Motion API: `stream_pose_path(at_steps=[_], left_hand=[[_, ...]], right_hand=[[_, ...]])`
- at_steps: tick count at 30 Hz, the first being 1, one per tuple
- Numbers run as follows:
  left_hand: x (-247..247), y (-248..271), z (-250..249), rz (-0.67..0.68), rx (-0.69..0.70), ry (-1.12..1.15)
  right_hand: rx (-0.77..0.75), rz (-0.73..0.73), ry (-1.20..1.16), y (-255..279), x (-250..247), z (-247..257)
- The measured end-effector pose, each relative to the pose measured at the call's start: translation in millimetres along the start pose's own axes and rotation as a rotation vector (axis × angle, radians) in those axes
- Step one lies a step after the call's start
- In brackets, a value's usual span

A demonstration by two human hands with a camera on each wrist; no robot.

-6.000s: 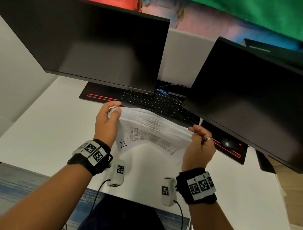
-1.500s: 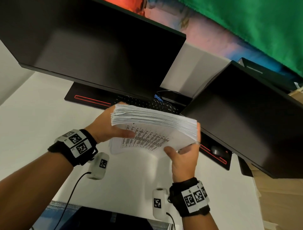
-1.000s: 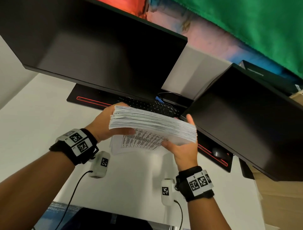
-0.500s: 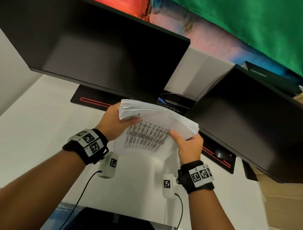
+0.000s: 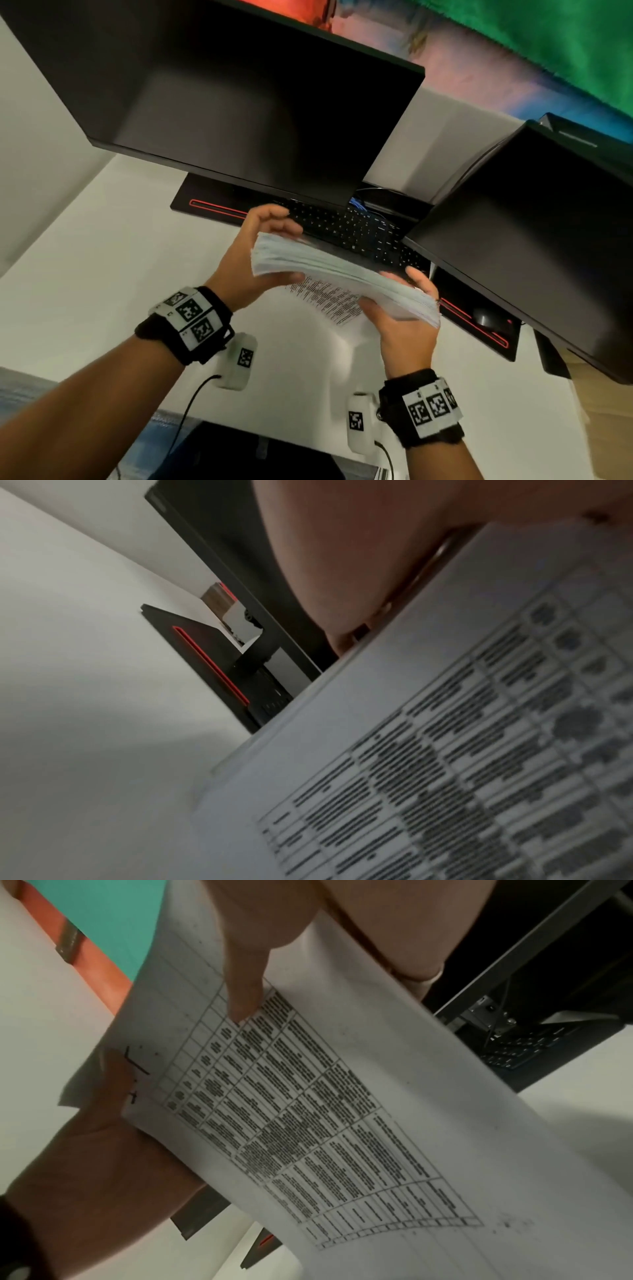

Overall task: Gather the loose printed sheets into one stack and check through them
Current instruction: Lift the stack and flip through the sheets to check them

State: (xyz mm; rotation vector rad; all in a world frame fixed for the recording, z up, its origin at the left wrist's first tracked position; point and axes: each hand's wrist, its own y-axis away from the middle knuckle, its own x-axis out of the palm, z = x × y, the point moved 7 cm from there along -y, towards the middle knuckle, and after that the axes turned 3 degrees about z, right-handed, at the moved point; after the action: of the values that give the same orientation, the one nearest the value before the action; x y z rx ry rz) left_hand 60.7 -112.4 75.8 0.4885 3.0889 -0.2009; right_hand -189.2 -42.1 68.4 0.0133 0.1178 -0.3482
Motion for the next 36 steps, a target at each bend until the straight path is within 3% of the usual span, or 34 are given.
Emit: stream_pose_path(at_steps=[10,14,18,21,28,33,36], left_hand=[[5,-6,-29,-0.051,0.075,-0.020],[4,-6,-27,-0.098,0.037,0.058],[5,-8,-37,-0.041,0.054,-0.095],[-3,-15,-41,-0.116,0.090,-0.144],[0,-19,-41,-0.258,0.066,0.065],[2,-21,-40,-0.384,0.055,0.017],[5,-22,-36,-0.255,0.088,0.066]], right_hand=[[0.045,-0.013,-0.055,-10,-1,-3],[0.060,-0.019,-0.054,-11,-1,-4],[0.066,-0.008,-0.055,-13,0,-5],[0.067,-0.013,-0.061,-13,-1,-4],[0.059,-0.024,-0.082,-13,-1,-4],[0.046,-0.036,-0.081,-12,-1,-3],[0.058,-0.057,-0.092,-14,-4,-5]])
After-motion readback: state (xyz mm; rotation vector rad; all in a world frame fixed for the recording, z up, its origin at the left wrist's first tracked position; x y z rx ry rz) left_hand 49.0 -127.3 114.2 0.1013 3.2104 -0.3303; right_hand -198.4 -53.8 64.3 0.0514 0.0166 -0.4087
